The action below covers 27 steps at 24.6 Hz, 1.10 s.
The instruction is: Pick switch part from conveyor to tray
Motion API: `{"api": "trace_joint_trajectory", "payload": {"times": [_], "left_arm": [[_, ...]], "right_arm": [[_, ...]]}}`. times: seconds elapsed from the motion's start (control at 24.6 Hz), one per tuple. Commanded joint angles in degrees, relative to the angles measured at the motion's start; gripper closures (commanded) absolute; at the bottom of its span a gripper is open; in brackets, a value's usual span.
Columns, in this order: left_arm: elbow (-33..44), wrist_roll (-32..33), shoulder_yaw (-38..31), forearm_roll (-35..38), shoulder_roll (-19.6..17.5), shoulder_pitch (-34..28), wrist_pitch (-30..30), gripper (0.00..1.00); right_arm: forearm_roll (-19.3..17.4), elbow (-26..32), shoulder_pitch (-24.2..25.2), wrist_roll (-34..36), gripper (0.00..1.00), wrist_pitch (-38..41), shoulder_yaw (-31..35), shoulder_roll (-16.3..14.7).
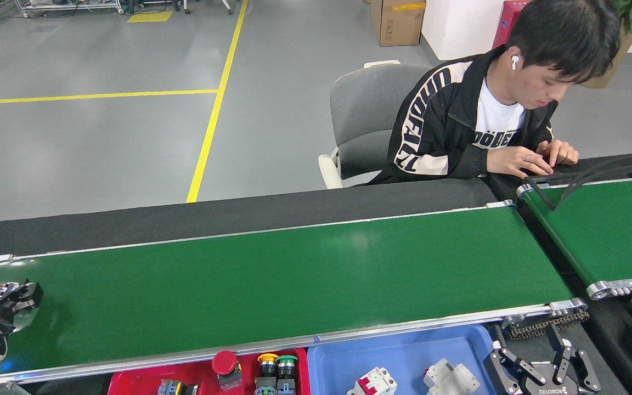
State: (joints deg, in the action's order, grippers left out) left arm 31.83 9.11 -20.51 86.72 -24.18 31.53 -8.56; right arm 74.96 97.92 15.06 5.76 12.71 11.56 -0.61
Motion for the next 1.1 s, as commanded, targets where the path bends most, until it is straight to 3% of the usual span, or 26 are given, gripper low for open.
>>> {"api": "trace_joint_trajectory", "payload": {"times": [0.0,0.12,0.24,0.33,0.45,0.65,0.77,0.89,0.98,1.02,1.06], "left_arm": [[2.80,-0.05,0.12,-0.76,0.80,0.11,-1.20,0.94],[14.67,0.21,0.12,-1.82,4.14,-5.96,-3.31,0.94],[31.54,0.39,0.21,-2.87,8.89,-15.45,-7.96,0.92],[44.90,0.48,0.30,-3.57,12.23,-23.27,-14.12,0.91],[58.96,0.30,3.28,-3.66,17.58,-31.97,-25.45,0.89],[65.56,0.12,15.59,-3.40,18.12,-35.58,-36.44,0.86],[67.14,0.12,21.04,-3.14,16.36,-37.07,-36.44,0.86],[67.66,0.12,21.57,-3.14,15.13,-38.48,-36.44,0.84],[67.75,0.12,21.48,-3.14,15.04,-38.56,-36.44,0.74],[67.66,0.04,21.30,-3.22,15.04,-38.56,-36.44,0.61],[67.66,-0.05,21.13,-3.22,15.30,-38.56,-36.44,0.35]], "right_arm": [[-0.16,0.52,-0.29,0.39,0.01,0.03,0.04,-0.18],[-0.16,0.52,-0.03,0.48,0.01,-0.15,0.22,-0.09],[-0.16,0.52,0.33,0.48,0.01,-0.23,0.92,-0.09],[-0.25,0.52,0.33,0.39,0.01,-0.50,2.33,-0.09],[-0.25,0.78,0.76,0.21,0.01,-0.32,4.35,0.00],[-2.89,1.31,3.14,0.12,0.01,0.03,8.66,0.00],[-4.38,1.31,3.23,-0.40,0.01,-0.06,8.74,-0.18],[-4.47,1.22,2.70,-1.28,0.01,0.29,8.48,-0.27],[-4.47,1.31,1.91,-1.81,0.01,0.29,8.04,-0.35],[-4.47,1.31,0.85,-2.69,0.01,0.29,7.95,-0.35],[-4.47,1.31,-0.29,-3.83,0.01,0.29,7.95,-0.27]]}}
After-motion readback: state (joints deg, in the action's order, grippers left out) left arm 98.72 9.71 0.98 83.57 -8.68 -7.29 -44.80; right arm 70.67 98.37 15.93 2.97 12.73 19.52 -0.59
